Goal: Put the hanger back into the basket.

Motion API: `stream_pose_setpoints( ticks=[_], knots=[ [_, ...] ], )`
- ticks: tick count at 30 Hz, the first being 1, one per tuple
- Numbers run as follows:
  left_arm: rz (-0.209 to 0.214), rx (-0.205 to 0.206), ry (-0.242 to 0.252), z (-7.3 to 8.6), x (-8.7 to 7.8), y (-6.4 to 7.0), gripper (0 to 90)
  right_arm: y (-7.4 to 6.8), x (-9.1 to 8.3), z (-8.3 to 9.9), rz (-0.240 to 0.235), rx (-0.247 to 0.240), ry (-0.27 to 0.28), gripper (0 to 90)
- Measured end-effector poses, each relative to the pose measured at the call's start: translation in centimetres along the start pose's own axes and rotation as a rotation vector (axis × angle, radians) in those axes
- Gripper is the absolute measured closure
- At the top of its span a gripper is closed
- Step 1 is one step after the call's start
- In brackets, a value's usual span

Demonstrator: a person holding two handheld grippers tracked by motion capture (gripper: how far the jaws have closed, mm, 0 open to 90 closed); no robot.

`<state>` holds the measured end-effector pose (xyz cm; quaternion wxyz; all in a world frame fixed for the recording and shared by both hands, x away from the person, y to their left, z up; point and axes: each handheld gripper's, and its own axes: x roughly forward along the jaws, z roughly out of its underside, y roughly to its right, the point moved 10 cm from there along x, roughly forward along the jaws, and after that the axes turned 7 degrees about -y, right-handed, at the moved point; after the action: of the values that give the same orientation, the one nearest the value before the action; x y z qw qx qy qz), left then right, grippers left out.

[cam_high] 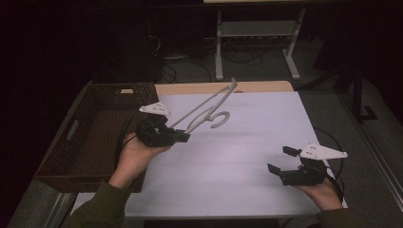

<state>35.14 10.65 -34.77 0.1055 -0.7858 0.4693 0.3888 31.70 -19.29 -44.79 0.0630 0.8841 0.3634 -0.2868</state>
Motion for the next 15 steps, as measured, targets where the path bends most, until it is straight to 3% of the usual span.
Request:
stream_pose_setpoints(
  ticks=[6,14,15],
  knots=[
    [0.007,-0.021,0.037,-0.2,-2.7,-1.2,82.4,0.1,0.2,0.1,0.005,-0.003,-0.005,12.4],
    [-0.04,-0.048,0.064,0.6,-6.5,-3.4,82.4,0.1,0.1,0.1,0.006,0.005,-0.002,12.4],
    [-0.057,-0.058,0.065,1.0,-7.4,-4.2,82.4,0.2,0.1,0.1,0.007,0.005,0.0,12.4]
  ],
)
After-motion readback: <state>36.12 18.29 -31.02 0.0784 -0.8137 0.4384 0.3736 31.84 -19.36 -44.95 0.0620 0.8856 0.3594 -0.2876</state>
